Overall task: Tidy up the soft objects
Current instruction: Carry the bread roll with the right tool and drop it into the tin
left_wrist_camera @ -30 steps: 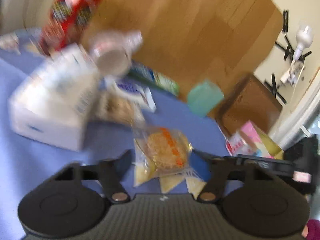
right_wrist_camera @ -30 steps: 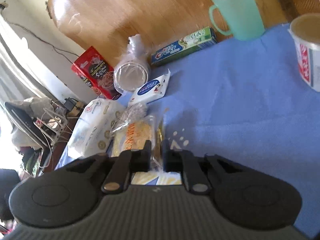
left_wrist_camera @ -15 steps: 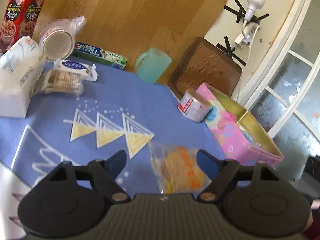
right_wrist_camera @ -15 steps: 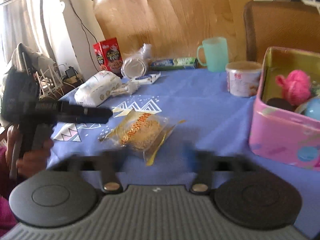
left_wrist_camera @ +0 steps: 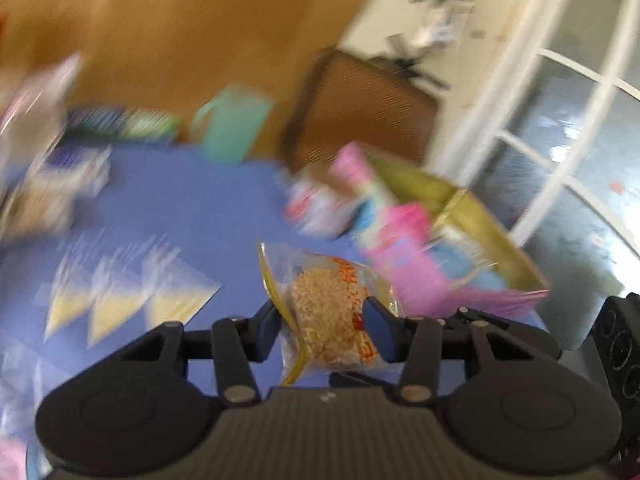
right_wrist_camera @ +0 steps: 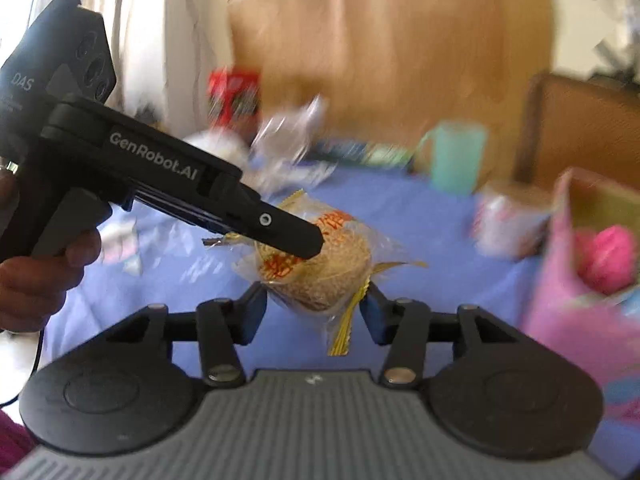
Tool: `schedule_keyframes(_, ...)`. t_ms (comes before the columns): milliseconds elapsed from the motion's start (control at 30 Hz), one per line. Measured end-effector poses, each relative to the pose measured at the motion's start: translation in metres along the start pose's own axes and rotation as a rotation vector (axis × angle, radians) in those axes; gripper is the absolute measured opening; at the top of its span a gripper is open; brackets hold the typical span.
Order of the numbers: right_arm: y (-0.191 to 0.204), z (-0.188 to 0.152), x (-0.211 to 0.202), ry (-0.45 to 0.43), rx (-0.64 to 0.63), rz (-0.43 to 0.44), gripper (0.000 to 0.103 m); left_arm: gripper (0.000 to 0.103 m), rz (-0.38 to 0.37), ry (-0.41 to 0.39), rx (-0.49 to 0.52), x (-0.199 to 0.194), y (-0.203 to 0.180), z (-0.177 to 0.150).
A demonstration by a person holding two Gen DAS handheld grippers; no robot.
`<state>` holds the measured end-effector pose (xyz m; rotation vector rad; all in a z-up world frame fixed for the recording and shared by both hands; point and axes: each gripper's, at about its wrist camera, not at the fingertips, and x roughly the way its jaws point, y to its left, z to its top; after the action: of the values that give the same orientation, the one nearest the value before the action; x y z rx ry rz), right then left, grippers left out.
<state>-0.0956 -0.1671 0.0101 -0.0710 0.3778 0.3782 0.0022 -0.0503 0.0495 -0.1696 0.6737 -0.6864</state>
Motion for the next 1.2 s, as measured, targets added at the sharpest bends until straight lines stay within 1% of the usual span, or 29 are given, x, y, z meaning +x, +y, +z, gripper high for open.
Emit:
schedule_keyframes(100,-0.026,0.008,-0.028,-0.087,0.014,-0.112,0.054,0.045,-0.067,-0.022,0.098,0.020,-0.039,0.026)
schedule_keyframes(167,-0.047,0.010,-0.045,-0.118,0.027,-0.190,0.054,0.045,-0.108,-0.017,0.156,0.042,-0.067,0.042)
schedule_keyframes(300,-0.094,0.006,-0.068,-0.121,0.075,-0.316,0.054,0.046,-0.158,0.009,0.231,0.095,-0.115,0.059)
schedule_keyframes(367,-0.117,0.005,-0.073,-0.116,0.100,-0.374,0.054,0.051,-0.164,0.024,0.254,0.121,-0.139,0.065)
schedule_keyframes(400,-0.127,0.005,-0.071,-0.112,0.100,-0.411,0.054,0.059,-0.158,0.026,0.266,0.132,-0.148,0.066)
schedule_keyframes(433,-0.136,0.006,-0.067,-0.103,0.094,-0.462,0.055,0.072,-0.146,0.030,0.288,0.145,-0.159,0.068)
schedule_keyframes(467,-0.147,0.005,-0.061,-0.088,0.082,-0.519,0.057,0.078,-0.113,0.030,0.315,0.157,-0.168,0.068)
schedule_keyframes(500,-0.160,0.005,-0.052,-0.061,0.074,-0.587,0.060,0.079,-0.061,0.023,0.339,0.165,-0.176,0.067)
schedule_keyframes(533,-0.169,0.002,-0.049,-0.038,0.085,-0.639,0.060,0.078,-0.028,0.023,0.352,0.171,-0.180,0.065)
schedule_keyframes(567,-0.180,0.000,-0.048,-0.026,0.120,-0.668,0.060,0.078,-0.018,0.027,0.351,0.172,-0.180,0.063)
schedule_keyframes(667,-0.190,-0.009,-0.071,-0.112,0.235,-0.597,0.059,0.080,-0.036,0.016,0.336,0.154,-0.167,0.055)
schedule_keyframes(800,-0.181,-0.013,-0.081,-0.155,0.252,-0.594,0.059,0.085,0.011,-0.039,0.340,0.116,-0.144,0.041)
schedule_keyframes(867,-0.177,-0.012,-0.087,-0.181,0.299,-0.556,0.059,0.085,0.025,-0.049,0.320,0.099,-0.130,0.037)
schedule_keyframes(933,-0.169,-0.007,-0.092,-0.210,0.343,-0.507,0.059,0.085,0.056,-0.056,0.292,0.079,-0.110,0.027)
schedule_keyframes(1000,-0.156,-0.001,-0.096,-0.240,0.372,-0.438,0.059,0.086,0.102,-0.060,0.259,0.062,-0.087,0.016)
schedule_keyframes(1067,-0.144,0.009,-0.092,-0.248,0.376,-0.345,0.059,0.086,0.170,-0.067,0.220,0.043,-0.060,0.002)
schedule_keyframes(1133,-0.128,0.017,-0.081,-0.219,0.359,-0.252,0.059,0.086,0.244,-0.075,0.161,0.023,-0.025,-0.011)
schedule_keyframes(1200,-0.108,0.027,-0.061,-0.173,0.328,-0.160,0.059,0.086,0.345,-0.087,0.079,0.005,0.015,-0.022)
